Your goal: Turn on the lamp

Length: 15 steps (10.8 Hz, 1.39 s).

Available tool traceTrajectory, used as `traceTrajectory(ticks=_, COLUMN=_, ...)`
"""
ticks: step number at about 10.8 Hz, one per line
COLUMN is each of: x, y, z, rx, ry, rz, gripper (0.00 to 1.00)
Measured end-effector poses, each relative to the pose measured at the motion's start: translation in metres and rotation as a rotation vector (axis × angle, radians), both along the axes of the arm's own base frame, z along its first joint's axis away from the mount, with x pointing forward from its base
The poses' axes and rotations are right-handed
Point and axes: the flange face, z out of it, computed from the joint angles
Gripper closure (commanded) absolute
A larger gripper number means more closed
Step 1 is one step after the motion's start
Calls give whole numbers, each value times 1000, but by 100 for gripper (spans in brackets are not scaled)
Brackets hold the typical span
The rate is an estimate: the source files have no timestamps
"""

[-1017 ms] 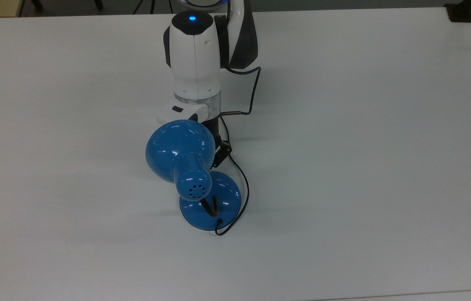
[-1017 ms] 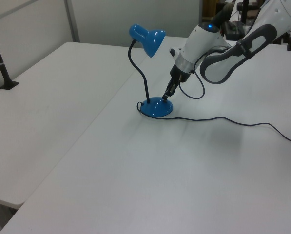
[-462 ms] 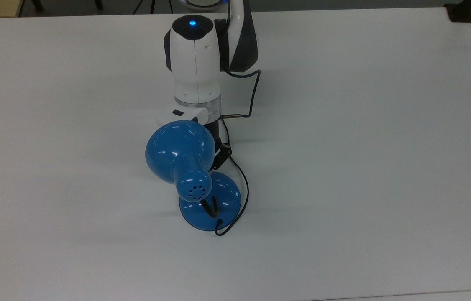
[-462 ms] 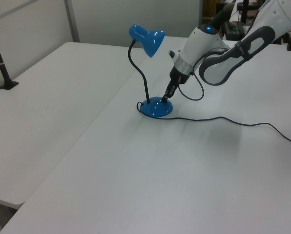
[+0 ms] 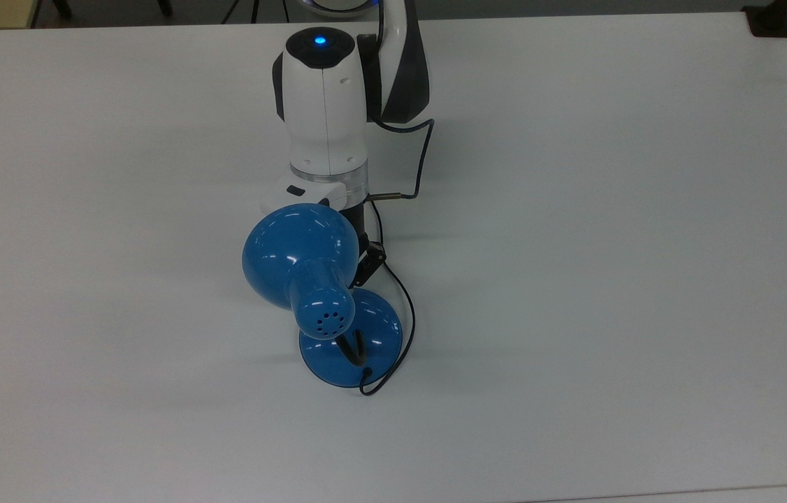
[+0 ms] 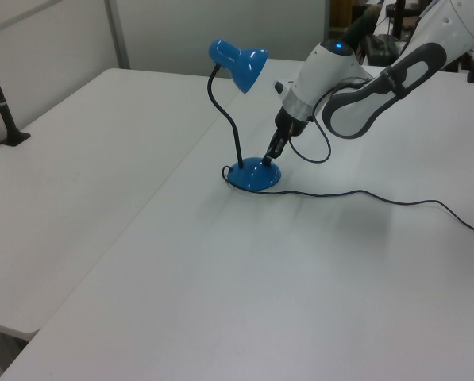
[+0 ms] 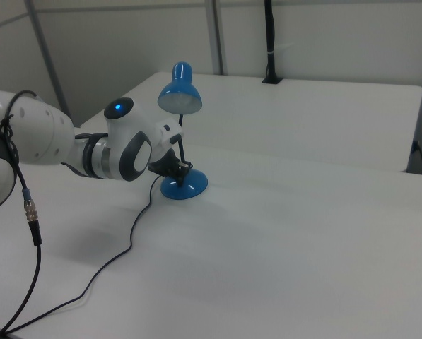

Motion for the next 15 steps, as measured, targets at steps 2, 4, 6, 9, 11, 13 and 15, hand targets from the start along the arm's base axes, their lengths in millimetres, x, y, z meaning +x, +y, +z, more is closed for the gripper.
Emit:
traceTrajectory(ticks=2, x=0, y=0, z=0, rx=-1, ry=0, rz=1, gripper=100)
traceTrajectory(ticks=4, x=0, y=0, z=0, rx=-1, ry=-1, rz=2, gripper=100)
traceTrajectory(ticks=6, x=1, y=0, z=0, rx=-1, ry=-1, rz=3, gripper=100)
traceTrajectory(ticks=9, x=2, y=0, z=1, rx=-1, ry=-4, rz=3, gripper=100)
traceTrajectory(ticks=11, x=5, y=0, z=13, rx=0, ry=-25, rz=3, gripper=100)
traceTrajectory(ticks=13, x=1, y=-1, z=29, rx=-10, ry=14, rz=-2, gripper=100)
traceTrajectory(ticks=15, x=-15, y=-7, z=45, rx=-38, ry=177, rz=-18, gripper=100)
